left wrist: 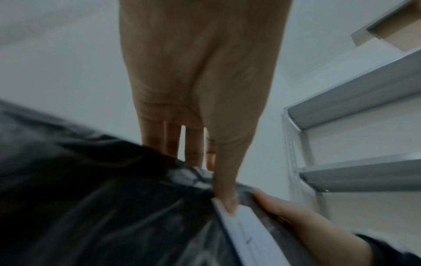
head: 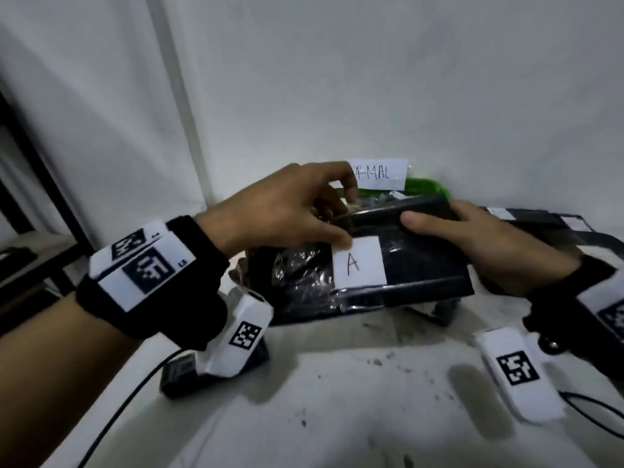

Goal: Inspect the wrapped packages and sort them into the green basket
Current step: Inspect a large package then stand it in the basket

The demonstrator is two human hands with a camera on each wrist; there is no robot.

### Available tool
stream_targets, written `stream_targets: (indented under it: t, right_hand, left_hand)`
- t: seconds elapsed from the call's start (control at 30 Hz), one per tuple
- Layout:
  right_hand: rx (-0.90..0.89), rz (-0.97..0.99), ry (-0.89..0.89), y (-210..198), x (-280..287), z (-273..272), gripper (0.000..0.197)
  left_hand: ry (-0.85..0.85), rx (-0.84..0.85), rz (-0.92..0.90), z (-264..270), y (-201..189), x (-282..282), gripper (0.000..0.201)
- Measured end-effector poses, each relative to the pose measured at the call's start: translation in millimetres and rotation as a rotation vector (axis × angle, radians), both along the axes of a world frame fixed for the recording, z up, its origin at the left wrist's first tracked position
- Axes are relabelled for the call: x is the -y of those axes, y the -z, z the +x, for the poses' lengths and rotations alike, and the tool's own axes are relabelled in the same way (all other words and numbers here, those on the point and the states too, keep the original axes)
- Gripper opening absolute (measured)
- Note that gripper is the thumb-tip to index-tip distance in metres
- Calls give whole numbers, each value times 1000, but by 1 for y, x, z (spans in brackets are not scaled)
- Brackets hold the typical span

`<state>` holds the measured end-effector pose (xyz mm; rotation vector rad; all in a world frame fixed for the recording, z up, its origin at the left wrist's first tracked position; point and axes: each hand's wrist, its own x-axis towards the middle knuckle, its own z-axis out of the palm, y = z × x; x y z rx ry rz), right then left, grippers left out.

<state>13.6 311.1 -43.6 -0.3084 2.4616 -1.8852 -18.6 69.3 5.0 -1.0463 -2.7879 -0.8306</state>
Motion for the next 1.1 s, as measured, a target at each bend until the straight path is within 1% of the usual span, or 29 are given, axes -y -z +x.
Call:
stream_targets:
  t: [0.07,0.13,0.2,0.27,0.33,0.4,0.47,0.5,0.57,0.67,0.77,0.87,0.97,1.1]
  right_hand:
    - [-71,-179,93,-5,-3,-9,34]
    - [-134,-327,184,-13,-9,-17,32]
    - [-184,-419,242,-22,-15,-25,33]
    - [-213,-463,273,-28,-18,-34,43]
    - [-237,-501,304,-32,-19,-43,51]
    - [-254,-524,337,-35,-20,-47,50]
    - [-259,-533,333,-33,-24,-48,52]
    - [-258,-518,309,-32,-27,-48,54]
    - [-260,-470,240,-31,-29,-48,57]
    - [-317,-358,224,-22,-34,-51,56]
    - [-372,-286,211,-14,-34,-53,56]
    - [-396,-275,224,-11,-32,-55,54]
    - [-408,-288,281,-7,-31,-57,66]
    - [-419,-301,322,-8,-31,-58,63]
  left_hand:
    - [-77,-39,93,-14,-9,7,43]
    - [-185,-66,263,-29,-14,16,52]
    - [-235,-34,453,-40,-13,18,64]
    - [-175,94,602,-50,-8,13,72]
    - [-121,210,697,-61,5,2,74]
    - [-104,286,783,-71,17,-8,72]
    - [-60,336,853,-84,25,-16,64]
    - [-45,353,896,-90,27,-20,63]
    - [-25,360,973,-98,28,-22,69]
    - [-4,328,976,-103,34,-23,70]
    - [-17,312,973,-101,38,-21,61]
    - [-11,324,982,-98,39,-19,65]
    - [-20,300,993,-94,38,-21,71]
    - [-46,252,1005,-90,37,-26,71]
